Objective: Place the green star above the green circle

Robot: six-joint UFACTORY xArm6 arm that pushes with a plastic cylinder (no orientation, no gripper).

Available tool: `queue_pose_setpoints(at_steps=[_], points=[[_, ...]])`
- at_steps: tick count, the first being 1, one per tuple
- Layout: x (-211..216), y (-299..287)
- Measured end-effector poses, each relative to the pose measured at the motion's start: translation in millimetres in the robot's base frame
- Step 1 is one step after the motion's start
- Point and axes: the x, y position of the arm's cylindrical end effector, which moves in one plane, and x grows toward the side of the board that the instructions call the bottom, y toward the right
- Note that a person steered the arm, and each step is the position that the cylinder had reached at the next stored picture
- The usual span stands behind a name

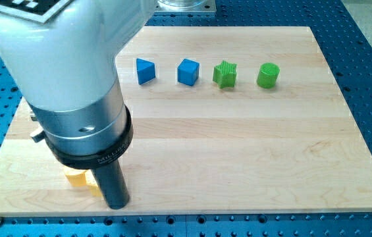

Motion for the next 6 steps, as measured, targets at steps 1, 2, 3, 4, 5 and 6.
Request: queue_pose_setpoints(at_steps=[1,2,3,4,5,6], points=[[-4.4,2.4],[-33.7,10.0],[-60.0,48.0],[-99.9,76.0],[-142.1,92.1],[-207.8,116.1]])
